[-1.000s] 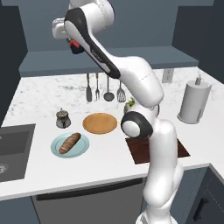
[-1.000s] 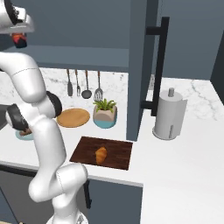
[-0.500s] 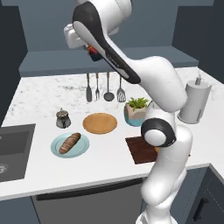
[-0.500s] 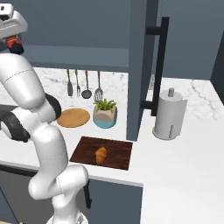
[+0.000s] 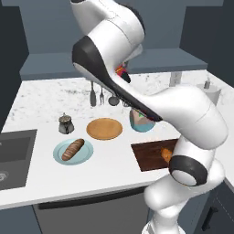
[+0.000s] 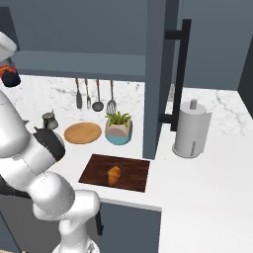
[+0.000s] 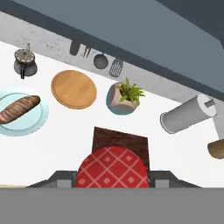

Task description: From the different types of pastries on the counter, select a croissant and place it on the cutting board. Then retrieve a jar of jam from the cabinet and place it alongside the croissant on the cutting board.

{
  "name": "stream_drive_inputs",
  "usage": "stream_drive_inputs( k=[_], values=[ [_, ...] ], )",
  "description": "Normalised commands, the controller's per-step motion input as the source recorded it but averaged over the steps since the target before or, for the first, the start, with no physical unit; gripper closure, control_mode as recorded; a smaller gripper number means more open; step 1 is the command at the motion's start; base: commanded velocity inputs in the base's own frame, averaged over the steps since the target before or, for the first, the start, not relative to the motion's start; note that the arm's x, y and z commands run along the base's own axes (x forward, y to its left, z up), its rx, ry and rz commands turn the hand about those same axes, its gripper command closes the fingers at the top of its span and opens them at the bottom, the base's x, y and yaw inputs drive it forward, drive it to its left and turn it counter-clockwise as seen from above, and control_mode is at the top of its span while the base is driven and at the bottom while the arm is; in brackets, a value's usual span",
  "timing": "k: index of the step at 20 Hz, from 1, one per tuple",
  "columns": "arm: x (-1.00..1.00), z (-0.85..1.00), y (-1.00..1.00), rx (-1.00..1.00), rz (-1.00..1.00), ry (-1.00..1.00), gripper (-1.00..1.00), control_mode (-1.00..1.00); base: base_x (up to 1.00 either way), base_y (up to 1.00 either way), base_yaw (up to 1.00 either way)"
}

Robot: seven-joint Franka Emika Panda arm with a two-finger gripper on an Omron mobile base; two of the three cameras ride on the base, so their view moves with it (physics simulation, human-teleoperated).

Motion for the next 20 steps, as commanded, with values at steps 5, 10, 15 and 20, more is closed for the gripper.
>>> stream_drive_inputs(
  k=[5,10,15,20],
  values=[
    [-1.00,-1.00,-0.65,0.08,-0.06,-0.25,1.00,-1.00,0.00,0.00,0.00],
    [-0.46,-1.00,-0.60,0.20,-0.20,-0.32,1.00,-1.00,0.00,0.00,0.00],
    [0.00,-0.92,-0.44,0.17,-0.17,-0.42,1.00,-1.00,0.00,0.00,0.00],
    [0.19,-0.20,0.00,0.00,-0.01,-0.16,1.00,-1.00,0.00,0.00,0.00]
  ],
)
